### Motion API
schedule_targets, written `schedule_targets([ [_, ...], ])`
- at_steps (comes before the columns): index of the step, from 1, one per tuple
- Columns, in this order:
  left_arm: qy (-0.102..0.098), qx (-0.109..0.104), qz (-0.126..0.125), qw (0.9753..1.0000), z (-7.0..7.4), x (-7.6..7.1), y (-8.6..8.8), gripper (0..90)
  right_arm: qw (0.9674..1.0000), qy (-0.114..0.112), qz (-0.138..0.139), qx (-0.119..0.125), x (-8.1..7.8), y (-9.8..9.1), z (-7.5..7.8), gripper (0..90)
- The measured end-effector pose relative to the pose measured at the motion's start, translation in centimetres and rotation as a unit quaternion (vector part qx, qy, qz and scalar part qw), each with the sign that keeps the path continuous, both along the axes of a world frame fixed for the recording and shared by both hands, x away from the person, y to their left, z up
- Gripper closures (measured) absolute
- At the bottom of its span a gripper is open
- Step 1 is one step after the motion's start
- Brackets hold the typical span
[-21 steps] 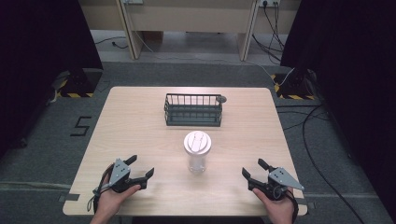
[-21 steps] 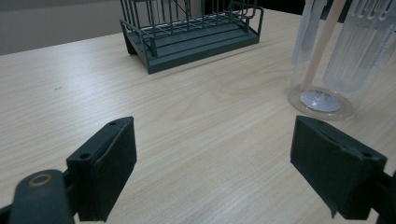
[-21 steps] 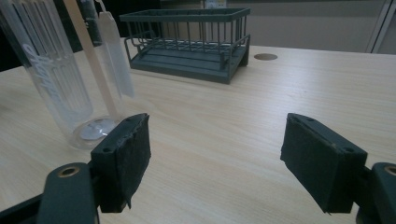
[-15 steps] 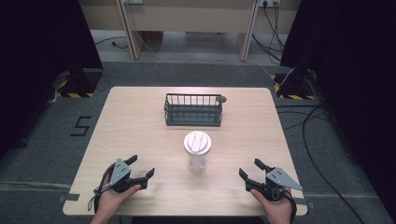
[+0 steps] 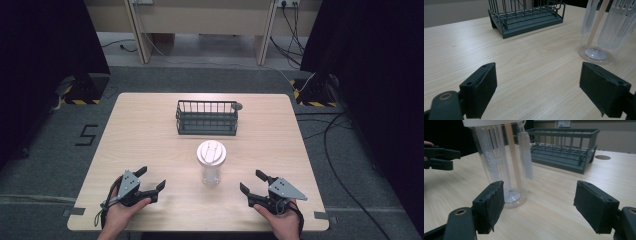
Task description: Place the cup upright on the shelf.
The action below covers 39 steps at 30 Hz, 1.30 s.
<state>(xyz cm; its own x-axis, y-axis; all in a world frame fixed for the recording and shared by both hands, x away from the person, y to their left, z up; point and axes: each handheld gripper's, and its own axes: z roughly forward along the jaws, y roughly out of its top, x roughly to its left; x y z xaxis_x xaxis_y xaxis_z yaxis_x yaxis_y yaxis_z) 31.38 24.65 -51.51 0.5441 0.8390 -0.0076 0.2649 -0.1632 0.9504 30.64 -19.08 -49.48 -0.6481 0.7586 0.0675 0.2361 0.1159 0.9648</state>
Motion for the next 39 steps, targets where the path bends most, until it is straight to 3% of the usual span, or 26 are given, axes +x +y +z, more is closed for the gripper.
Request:
schedule_targets([
  [11, -0.001, -0.002, 0.004, 1.0000, 0.1, 0.0, 0.2, 14.1, 0.9990, 0.002, 0.044, -0.008, 1.2, 3.9, 0.1, 24.0],
  [19, 0.000, -0.006, 0.008, 0.9999, 0.1, 0.0, 0.3, 14.1, 0.9981, 0.001, 0.060, -0.014, 2.4, 6.1, 0.1, 23.0],
  [39, 0.007, -0.013, 0.014, 0.9998, 0.1, 0.1, 0.4, 14.2, 0.9972, 0.006, 0.072, -0.018, 4.8, 8.6, -0.3, 19.4],
])
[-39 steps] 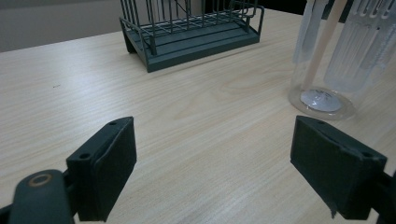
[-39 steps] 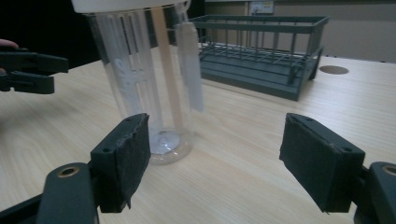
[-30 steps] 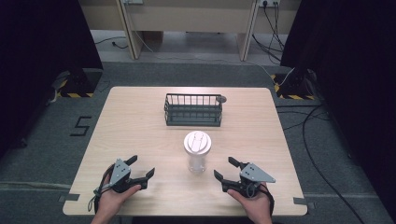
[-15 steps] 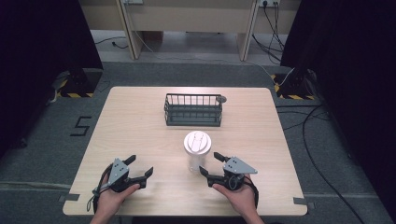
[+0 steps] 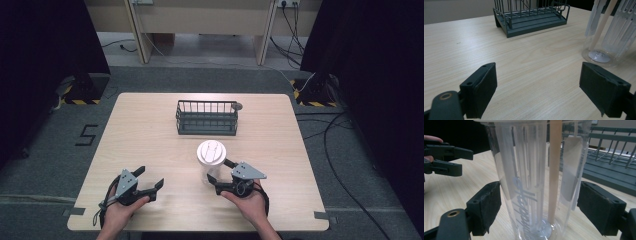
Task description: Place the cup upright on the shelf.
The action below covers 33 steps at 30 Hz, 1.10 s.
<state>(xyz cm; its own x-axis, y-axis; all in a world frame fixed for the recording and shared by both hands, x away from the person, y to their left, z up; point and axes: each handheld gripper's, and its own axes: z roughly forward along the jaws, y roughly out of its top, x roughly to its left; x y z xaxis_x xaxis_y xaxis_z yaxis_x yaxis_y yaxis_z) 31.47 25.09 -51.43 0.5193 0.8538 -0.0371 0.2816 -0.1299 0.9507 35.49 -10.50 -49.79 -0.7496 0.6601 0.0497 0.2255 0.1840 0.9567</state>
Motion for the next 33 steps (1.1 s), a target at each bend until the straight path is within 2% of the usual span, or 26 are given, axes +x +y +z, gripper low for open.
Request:
schedule_targets([
  [14, 0.000, -0.004, 0.000, 1.0000, 0.0, 0.0, 0.1, 14.3, 0.9998, 0.017, 0.005, -0.006, 1.2, 1.3, -1.2, 15.6],
  [33, -0.001, -0.005, 0.004, 1.0000, 0.1, 0.1, 0.3, 14.4, 1.0000, 0.004, 0.005, -0.004, 1.6, 2.2, -1.7, 17.5],
])
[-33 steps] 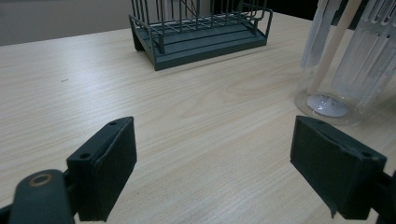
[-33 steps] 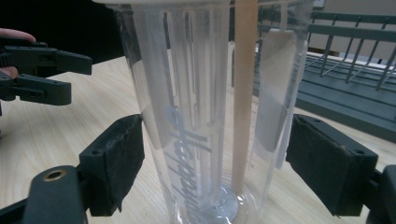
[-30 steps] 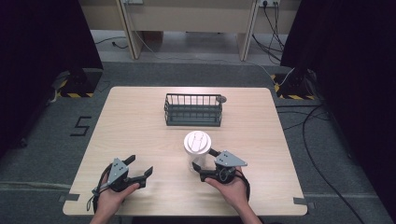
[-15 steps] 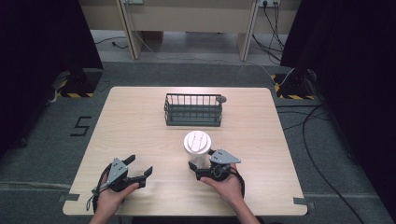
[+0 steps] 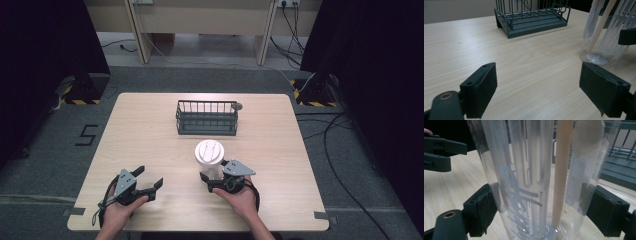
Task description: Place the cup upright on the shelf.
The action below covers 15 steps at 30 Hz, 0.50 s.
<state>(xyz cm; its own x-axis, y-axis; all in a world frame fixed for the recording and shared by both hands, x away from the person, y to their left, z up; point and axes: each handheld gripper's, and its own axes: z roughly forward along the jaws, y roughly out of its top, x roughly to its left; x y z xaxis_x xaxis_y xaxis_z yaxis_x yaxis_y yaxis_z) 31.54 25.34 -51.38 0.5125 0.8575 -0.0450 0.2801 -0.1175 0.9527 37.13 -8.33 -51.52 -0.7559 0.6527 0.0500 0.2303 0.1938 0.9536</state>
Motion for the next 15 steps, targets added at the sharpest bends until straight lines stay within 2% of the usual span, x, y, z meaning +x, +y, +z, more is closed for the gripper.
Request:
schedule_targets([
  [15, 0.001, -0.001, 0.001, 1.0000, -0.02, 0.03, 0.02, 14.5, 0.9999, -0.001, -0.008, 0.009, -0.12, 0.05, 0.23, 18.0],
])
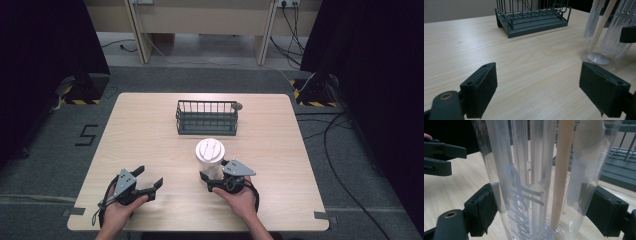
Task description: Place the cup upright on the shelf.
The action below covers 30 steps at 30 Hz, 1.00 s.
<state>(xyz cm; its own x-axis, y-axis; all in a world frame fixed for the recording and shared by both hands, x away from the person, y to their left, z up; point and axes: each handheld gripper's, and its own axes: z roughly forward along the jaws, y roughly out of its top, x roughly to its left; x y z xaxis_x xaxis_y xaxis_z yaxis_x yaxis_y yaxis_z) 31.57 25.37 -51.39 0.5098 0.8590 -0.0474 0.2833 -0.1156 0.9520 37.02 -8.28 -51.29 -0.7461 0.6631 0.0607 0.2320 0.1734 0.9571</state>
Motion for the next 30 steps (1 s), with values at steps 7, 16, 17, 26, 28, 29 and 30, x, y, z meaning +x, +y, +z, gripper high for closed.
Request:
schedule_targets([
  [7, 0.000, -0.001, 0.001, 1.0000, 0.0, 0.0, 0.0, 14.5, 1.0000, -0.006, -0.006, 0.002, 0.1, -0.1, 0.5, 18.1],
  [16, 0.000, -0.001, 0.001, 1.0000, 0.0, 0.0, 0.0, 14.5, 0.9998, -0.014, -0.013, 0.000, 0.6, -0.3, 1.5, 18.1],
  [17, 0.000, -0.001, 0.001, 1.0000, 0.0, 0.0, 0.0, 14.5, 0.9998, -0.014, -0.013, 0.000, 0.6, -0.3, 1.5, 18.1],
  [26, 0.001, -0.003, 0.002, 1.0000, 0.0, 0.0, 0.0, 14.5, 0.9996, -0.018, -0.020, -0.001, 1.1, -0.3, 2.0, 18.1],
  [28, 0.001, -0.003, 0.002, 1.0000, 0.0, 0.0, 0.0, 14.5, 0.9996, -0.020, -0.022, -0.001, 1.2, -0.4, 2.2, 18.1],
  [29, 0.001, -0.003, 0.002, 1.0000, 0.0, 0.0, 0.0, 14.5, 0.9995, -0.020, -0.024, -0.001, 1.4, -0.4, 2.3, 18.1],
  [30, 0.001, -0.003, 0.003, 1.0000, 0.0, 0.0, 0.0, 14.5, 0.9994, -0.020, -0.026, 0.000, 1.5, -0.4, 2.4, 18.1],
])
